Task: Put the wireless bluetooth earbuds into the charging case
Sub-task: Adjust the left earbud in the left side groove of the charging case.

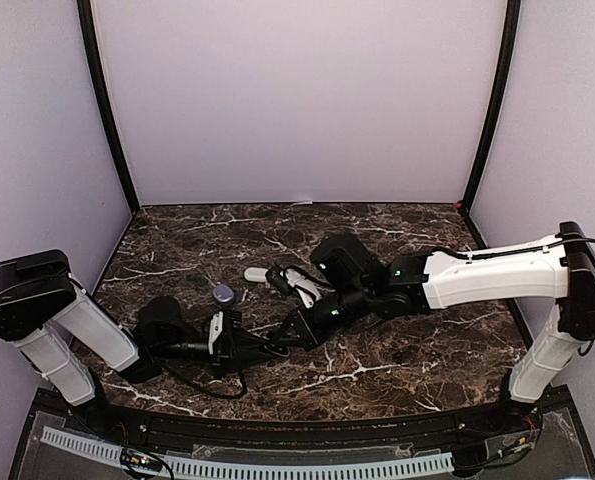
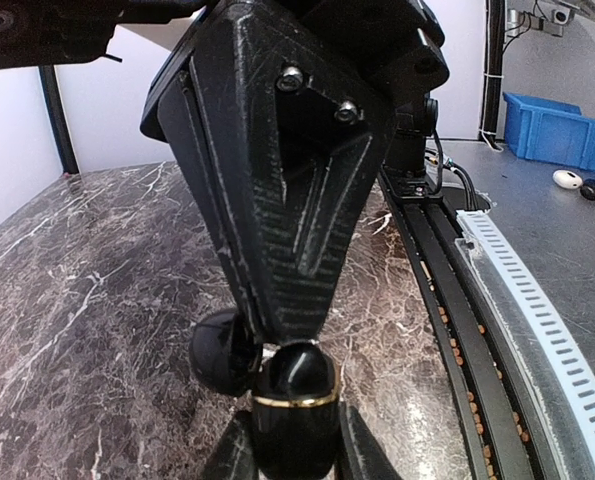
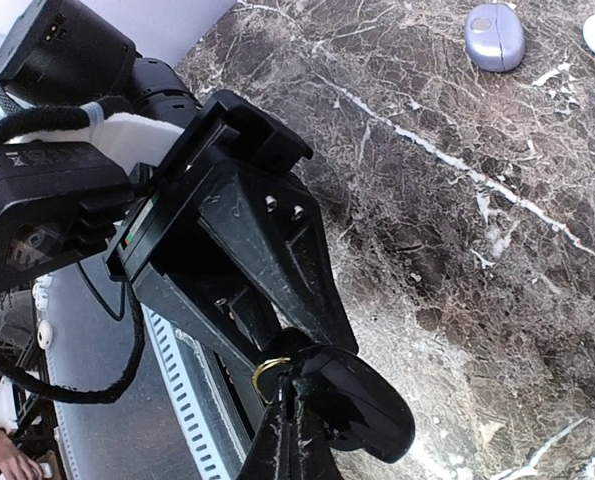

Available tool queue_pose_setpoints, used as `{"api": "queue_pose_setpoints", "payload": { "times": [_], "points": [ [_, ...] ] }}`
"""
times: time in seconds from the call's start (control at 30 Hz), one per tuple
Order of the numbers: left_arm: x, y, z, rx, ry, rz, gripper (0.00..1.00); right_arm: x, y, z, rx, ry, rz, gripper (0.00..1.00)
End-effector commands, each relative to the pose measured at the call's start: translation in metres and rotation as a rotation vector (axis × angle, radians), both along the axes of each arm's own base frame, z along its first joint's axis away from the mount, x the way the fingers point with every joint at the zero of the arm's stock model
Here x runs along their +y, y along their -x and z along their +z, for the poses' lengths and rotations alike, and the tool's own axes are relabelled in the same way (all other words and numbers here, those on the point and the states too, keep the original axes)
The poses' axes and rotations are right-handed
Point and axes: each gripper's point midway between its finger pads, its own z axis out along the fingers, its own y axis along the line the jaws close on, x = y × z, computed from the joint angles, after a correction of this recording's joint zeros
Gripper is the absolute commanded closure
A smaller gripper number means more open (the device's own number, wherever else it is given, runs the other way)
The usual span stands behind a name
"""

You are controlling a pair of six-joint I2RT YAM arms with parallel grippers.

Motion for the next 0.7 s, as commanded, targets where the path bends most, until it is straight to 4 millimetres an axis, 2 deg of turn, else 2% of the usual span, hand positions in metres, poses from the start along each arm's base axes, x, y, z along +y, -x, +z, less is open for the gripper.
{"api": "queue_pose_setpoints", "payload": {
  "times": [0.0, 0.13, 0.27, 0.33, 0.37, 0.57, 0.6, 0.67],
  "points": [
    [0.000, 0.001, 0.012, -0.009, 0.038, -0.012, 0.92, 0.011, 0.001, 0.003, -0.004, -0.022, 0.028, 1.00],
    [-0.001, 0.001, 0.011, -0.008, 0.037, -0.012, 0.92, 0.010, 0.000, 0.009, -0.020, -0.030, 0.022, 1.00],
    [0.000, 0.001, 0.012, -0.012, 0.039, -0.009, 0.92, 0.003, -0.004, 0.023, -0.064, -0.040, 0.003, 1.00],
    [0.000, 0.001, 0.012, -0.013, 0.039, -0.007, 0.92, -0.002, -0.007, 0.020, -0.082, -0.017, -0.010, 1.00],
    [0.000, 0.001, 0.012, -0.014, 0.039, -0.006, 0.92, -0.007, -0.007, 0.031, -0.100, -0.035, -0.018, 1.00],
    [0.001, 0.000, 0.013, -0.016, 0.040, 0.000, 0.92, -0.037, -0.017, 0.044, -0.176, 0.016, -0.112, 1.00],
    [0.001, 0.000, 0.013, -0.017, 0.042, 0.001, 0.92, -0.049, -0.017, 0.032, -0.177, 0.058, -0.131, 0.98],
    [0.001, -0.002, 0.015, -0.016, 0.047, 0.010, 0.92, -0.065, -0.020, 0.027, -0.187, 0.100, -0.172, 0.95]
  ]
}}
